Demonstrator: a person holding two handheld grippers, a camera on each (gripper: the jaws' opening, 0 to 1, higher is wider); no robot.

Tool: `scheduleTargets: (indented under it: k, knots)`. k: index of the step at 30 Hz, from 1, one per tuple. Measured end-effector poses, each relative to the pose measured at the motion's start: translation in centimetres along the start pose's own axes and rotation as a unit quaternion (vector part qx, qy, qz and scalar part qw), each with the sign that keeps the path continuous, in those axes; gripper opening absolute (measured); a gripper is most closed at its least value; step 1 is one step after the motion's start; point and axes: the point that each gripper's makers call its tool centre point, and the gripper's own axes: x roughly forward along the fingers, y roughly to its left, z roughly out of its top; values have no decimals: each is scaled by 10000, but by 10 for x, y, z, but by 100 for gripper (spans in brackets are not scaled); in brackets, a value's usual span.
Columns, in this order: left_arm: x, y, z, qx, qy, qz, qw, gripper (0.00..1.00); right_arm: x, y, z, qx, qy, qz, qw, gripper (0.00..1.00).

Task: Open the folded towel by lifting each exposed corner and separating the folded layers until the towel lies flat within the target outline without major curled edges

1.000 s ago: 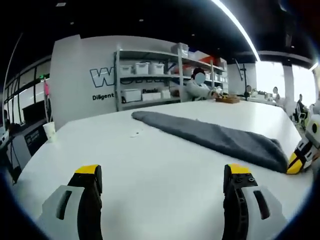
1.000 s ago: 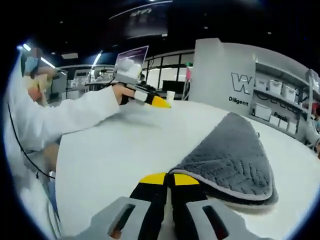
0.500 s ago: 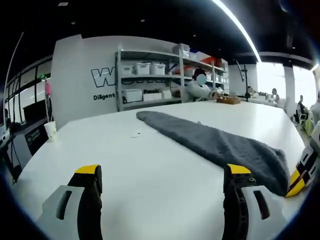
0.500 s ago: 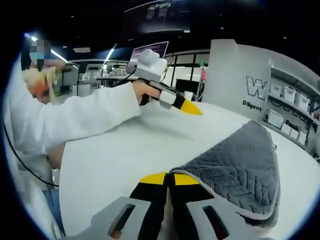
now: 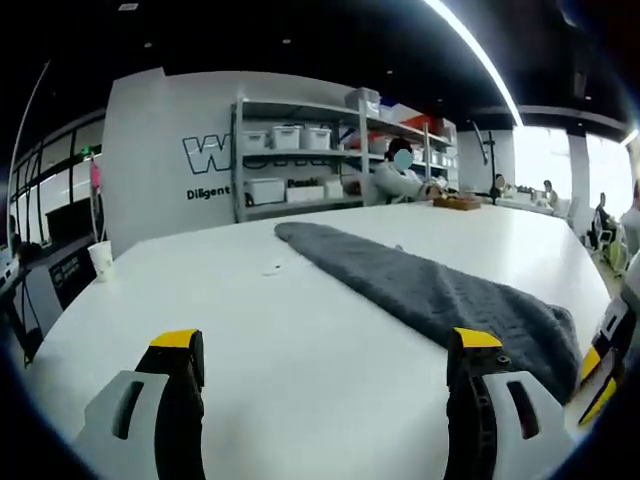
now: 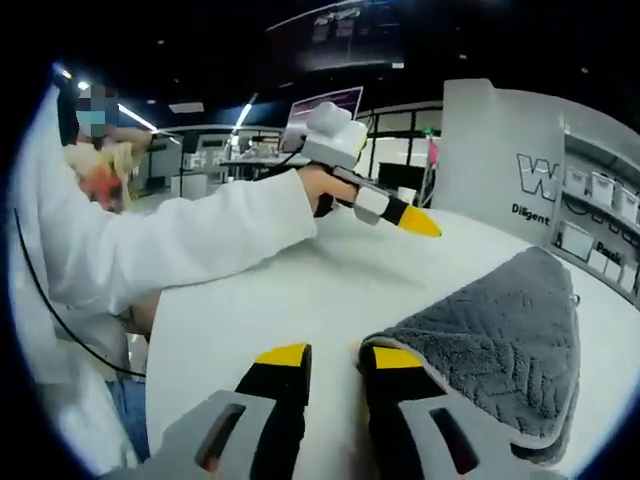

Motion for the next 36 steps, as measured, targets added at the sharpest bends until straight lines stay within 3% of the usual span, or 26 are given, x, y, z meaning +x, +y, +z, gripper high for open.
scheduleTargets:
  k: [5, 10, 13, 17, 22, 31, 36]
  knots:
    - [-1, 2, 2, -57, -42, 11, 10000, 100, -26, 16, -5, -129, 123, 702, 9974, 34]
    - [-1, 3, 4, -62, -68, 2, 10000, 100, -55, 5, -5, -169, 155, 593, 9980, 40]
    - [-1, 4, 3, -71, -62, 0, 10000, 100, -71, -11, 4, 60, -116, 444, 9989, 44]
    - [-1, 4, 2, -77, -47, 5, 10000, 100, -96, -52, 9, 235, -397, 41, 9989, 51]
    - [0, 5, 0, -103, -12, 6, 9999, 100, -124, -106, 0, -1, -146, -549, 9984, 68]
    - [2, 4, -5, -101, 65, 2, 9999, 100, -160, -177, -10, 255, -474, -1046, 9931, 81]
    - [3, 4, -9, -89, 118, 2, 9999, 100, -166, -207, -15, 291, -514, -1172, 9914, 89]
